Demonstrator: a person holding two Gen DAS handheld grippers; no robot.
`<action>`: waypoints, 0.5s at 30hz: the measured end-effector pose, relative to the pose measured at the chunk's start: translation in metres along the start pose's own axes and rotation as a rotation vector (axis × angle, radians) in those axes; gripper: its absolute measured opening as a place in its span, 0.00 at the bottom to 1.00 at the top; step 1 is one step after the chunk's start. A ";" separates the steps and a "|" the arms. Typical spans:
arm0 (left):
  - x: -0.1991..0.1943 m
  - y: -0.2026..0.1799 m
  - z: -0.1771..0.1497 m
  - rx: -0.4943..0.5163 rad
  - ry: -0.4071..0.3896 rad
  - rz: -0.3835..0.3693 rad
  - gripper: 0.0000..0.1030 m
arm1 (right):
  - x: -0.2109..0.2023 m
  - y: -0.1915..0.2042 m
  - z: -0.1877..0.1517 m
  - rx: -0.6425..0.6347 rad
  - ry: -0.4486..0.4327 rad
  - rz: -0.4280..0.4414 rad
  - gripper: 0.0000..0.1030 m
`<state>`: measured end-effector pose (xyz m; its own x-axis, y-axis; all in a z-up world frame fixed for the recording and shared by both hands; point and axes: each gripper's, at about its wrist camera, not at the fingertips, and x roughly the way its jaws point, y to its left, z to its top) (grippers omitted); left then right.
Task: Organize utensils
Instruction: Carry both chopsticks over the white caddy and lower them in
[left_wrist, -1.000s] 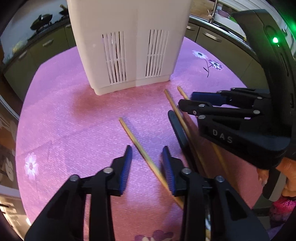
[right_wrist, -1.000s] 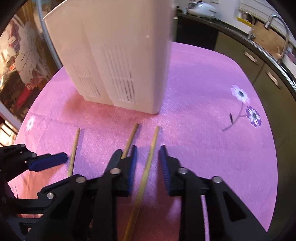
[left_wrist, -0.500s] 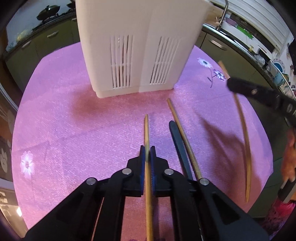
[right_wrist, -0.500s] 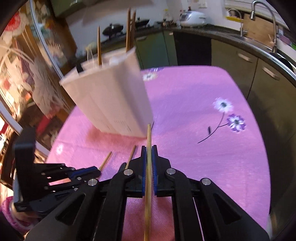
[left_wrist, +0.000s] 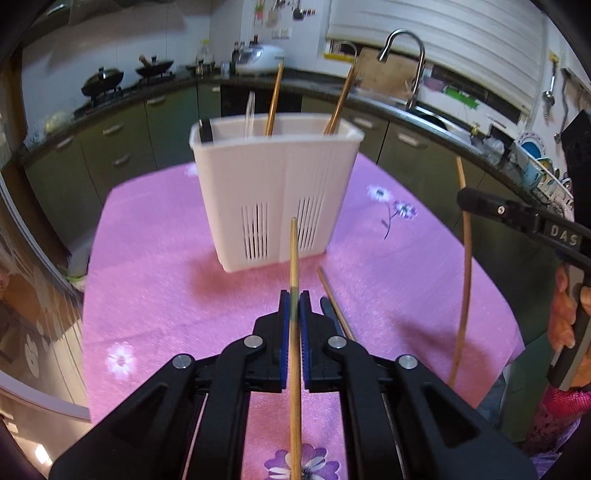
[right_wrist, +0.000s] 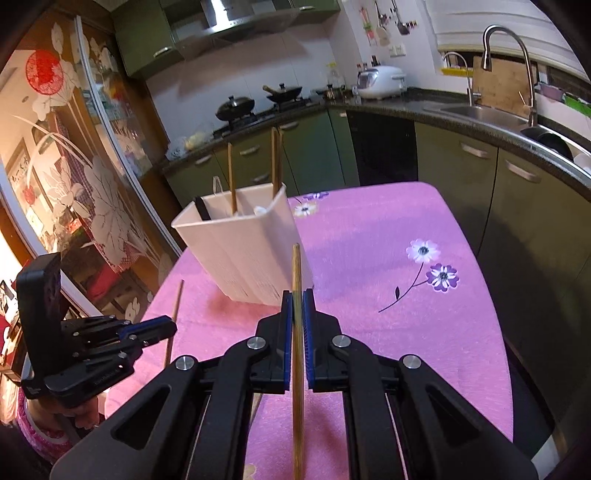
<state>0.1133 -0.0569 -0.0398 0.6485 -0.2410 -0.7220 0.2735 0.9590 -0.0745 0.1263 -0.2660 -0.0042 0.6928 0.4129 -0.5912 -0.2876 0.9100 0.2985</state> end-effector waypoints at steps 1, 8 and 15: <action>-0.006 0.000 0.001 0.002 -0.013 -0.003 0.05 | -0.005 0.002 0.001 -0.003 -0.009 0.002 0.06; -0.040 0.001 0.008 0.017 -0.090 -0.006 0.05 | -0.028 0.011 0.006 -0.028 -0.049 0.020 0.06; -0.058 0.001 0.013 0.023 -0.136 -0.006 0.05 | -0.036 0.023 0.011 -0.049 -0.059 0.042 0.06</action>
<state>0.0851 -0.0440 0.0109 0.7368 -0.2658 -0.6216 0.2926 0.9543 -0.0612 0.1023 -0.2601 0.0321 0.7171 0.4488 -0.5333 -0.3482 0.8935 0.2837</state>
